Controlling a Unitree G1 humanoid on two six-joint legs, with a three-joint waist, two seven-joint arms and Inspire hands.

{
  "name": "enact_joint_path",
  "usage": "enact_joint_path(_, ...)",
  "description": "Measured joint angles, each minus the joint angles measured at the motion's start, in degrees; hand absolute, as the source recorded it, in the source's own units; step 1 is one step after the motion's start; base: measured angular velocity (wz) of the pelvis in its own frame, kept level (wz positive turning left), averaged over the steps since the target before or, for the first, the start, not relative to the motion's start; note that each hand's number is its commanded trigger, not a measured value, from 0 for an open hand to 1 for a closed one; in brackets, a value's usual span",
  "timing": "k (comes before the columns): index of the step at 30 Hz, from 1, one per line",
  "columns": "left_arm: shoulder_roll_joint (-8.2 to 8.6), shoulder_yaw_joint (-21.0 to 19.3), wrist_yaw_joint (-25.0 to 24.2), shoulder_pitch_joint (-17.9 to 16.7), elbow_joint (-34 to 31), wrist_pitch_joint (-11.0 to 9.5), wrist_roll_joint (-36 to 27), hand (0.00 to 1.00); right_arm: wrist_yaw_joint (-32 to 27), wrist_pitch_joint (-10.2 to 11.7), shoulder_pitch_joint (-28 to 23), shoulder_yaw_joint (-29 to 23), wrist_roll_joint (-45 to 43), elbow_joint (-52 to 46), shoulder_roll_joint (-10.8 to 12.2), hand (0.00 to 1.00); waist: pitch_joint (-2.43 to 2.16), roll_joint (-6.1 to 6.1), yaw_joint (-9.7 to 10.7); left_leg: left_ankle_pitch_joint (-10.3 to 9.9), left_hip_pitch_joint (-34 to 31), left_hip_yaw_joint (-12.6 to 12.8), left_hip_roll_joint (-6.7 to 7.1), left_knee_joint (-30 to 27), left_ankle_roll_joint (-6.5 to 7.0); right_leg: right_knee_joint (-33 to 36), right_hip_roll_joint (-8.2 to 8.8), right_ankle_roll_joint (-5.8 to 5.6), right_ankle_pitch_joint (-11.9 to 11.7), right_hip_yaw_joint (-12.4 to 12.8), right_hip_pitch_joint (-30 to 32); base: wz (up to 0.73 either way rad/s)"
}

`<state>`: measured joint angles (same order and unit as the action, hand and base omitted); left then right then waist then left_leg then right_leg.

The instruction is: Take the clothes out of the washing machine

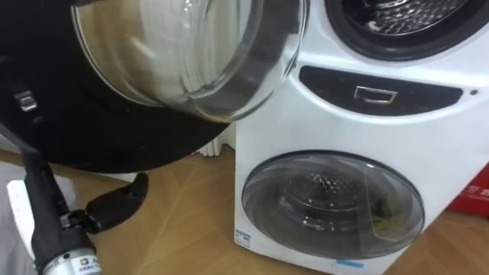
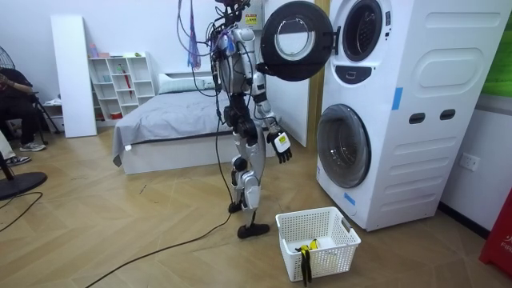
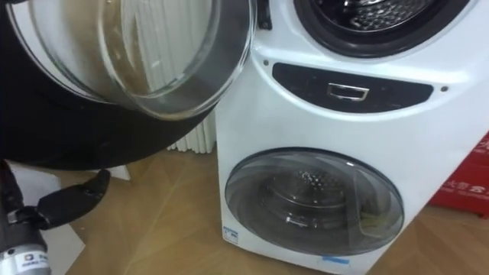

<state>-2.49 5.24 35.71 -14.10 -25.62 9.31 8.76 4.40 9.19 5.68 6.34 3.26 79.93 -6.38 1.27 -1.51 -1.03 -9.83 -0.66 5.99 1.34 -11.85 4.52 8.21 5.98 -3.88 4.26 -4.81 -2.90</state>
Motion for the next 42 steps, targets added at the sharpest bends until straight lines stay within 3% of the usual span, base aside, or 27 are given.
enact_joint_path(7,0.27,3.1,0.0,-3.8,0.4,-3.7,0.0,0.0,-0.7,0.1,-0.1,0.4,-0.3,-2.0,0.3,0.0,-0.14,-0.21,0.0,0.3,1.3,2.9,-0.34,-0.2,0.68,0.5,0.04,0.15,-1.8,-0.2,-0.1,-0.21)
enact_joint_path(10,-0.37,4.7,0.0,-5.0,1.1,-5.4,0.0,0.0,-0.7,1.6,-0.1,0.5,-0.2,-2.6,0.3,0.0,-0.12,-0.19,0.3,0.3,1.3,3.9,-0.62,-0.9,0.74,0.6,0.05,0.02,-2.2,-0.8,-0.1,-0.12)
enact_joint_path(11,-0.38,5.2,0.0,-5.5,1.2,-5.9,0.0,0.0,-0.6,1.9,-0.2,0.5,-0.2,-2.7,0.3,0.0,-0.13,-0.21,0.5,0.3,1.4,5.3,-0.98,-1.0,0.72,0.5,0.17,0.0,-2.3,-0.8,-0.1,-0.1)
enact_joint_path(15,-0.57,8.3,-0.1,-5.7,1.3,-6.2,1.1,0.0,-0.5,1.9,-0.7,1.2,-0.2,-3.0,0.0,0.0,-0.14,-0.21,0.7,0.1,1.0,7.1,-1.3,-1.9,1.08,0.5,0.55,-0.1,-2.3,-1.5,0.0,-0.11)
enact_joint_path(18,-1.87,12.2,-1.4,-5.9,1.3,-9.1,1.2,0.0,-0.4,1.9,-0.9,1.9,-0.1,-4.3,0.0,0.0,-0.28,-0.39,1.1,0.2,0.6,9.9,-1.89,-2.6,0.93,0.4,0.95,-0.93,-0.8,-1.0,1.0,-0.06)
enact_joint_path(21,-4.49,17.9,-7.0,-4.1,1.3,-11.4,1.8,0.0,-0.5,2.0,-0.9,2.4,1.4,-4.4,0.2,0.0,-0.35,0.07,3.0,0.6,-0.1,10.7,-2.36,-3.6,0.22,0.5,0.76,-1.29,-0.4,-0.3,1.5,0.03)
enact_joint_path(23,-5.98,21.8,-12.3,1.4,1.4,-13.2,3.3,0.0,-0.5,2.0,-0.7,4.1,1.9,-4.4,0.2,0.0,-0.45,0.97,4.5,0.6,0.0,11.0,-2.37,-3.7,0.24,0.5,0.77,-1.02,-0.2,0.0,1.9,-0.43)
enact_joint_path(25,-5.97,23.0,-14.9,4.4,2.2,-14.5,3.2,0.0,-0.4,1.9,-0.8,5.1,1.8,-4.5,0.3,0.0,-0.66,1.19,6.3,0.6,0.4,11.6,-2.36,-3.3,0.28,0.5,0.96,-0.58,0.1,0.0,1.9,-0.31)
enact_joint_path(26,-6.37,23.3,-17.6,5.3,2.5,-16.3,3.3,0.0,-0.4,1.9,-1.0,5.5,1.9,-4.4,0.3,0.0,-0.66,1.06,7.3,0.6,1.1,12.3,-2.36,-2.8,0.28,0.5,1.09,-0.54,0.1,0.1,1.8,-0.31)
enact_joint_path(29,-7.59,25.8,-24.8,7.4,2.5,-20.9,3.3,0.0,-0.5,1.9,-1.5,5.9,1.9,-4.4,0.3,0.0,-0.44,0.38,8.1,0.4,2.0,13.0,-2.5,-2.3,0.36,0.6,1.07,-0.35,0.2,0.1,1.8,-0.27)
enact_joint_path(31,-7.56,27.0,-28.5,8.4,2.5,-21.9,3.2,0.0,-0.5,1.9,-1.5,6.1,1.9,-4.6,0.5,0.0,-0.47,0.23,8.7,0.3,2.4,13.3,-2.61,-1.9,0.08,0.6,0.93,-0.33,0.2,0.1,1.8,-0.11)
enact_joint_path(34,-7.64,28.1,-33.1,8.5,3.3,-22.3,3.0,0.0,-0.5,1.8,-1.5,6.4,1.9,-4.7,0.7,0.0,-0.44,0.17,9.2,-0.1,3.4,13.6,-2.65,-1.8,-0.53,1.3,0.75,-0.2,0.2,0.2,1.6,-0.08)
enact_joint_path(36,-7.64,28.9,-35.1,8.6,4.9,-22.3,2.7,0.0,-0.6,1.5,-1.5,6.7,2.0,-5.1,0.7,0.0,-0.43,0.16,9.3,-0.3,3.8,13.6,-2.65,-1.8,-0.94,1.9,0.39,0.48,0.6,0.3,1.6,-0.02)
enact_joint_path(42,-7.48,31.0,-39.7,10.3,7.2,-20.9,2.6,0.0,-1.9,1.1,-1.1,8.7,2.3,-6.5,0.9,0.0,-0.23,-0.19,10.1,-1.8,4.7,12.2,-4.28,-1.9,-3.36,2.8,-1.88,3.4,3.0,2.0,1.8,-0.17)
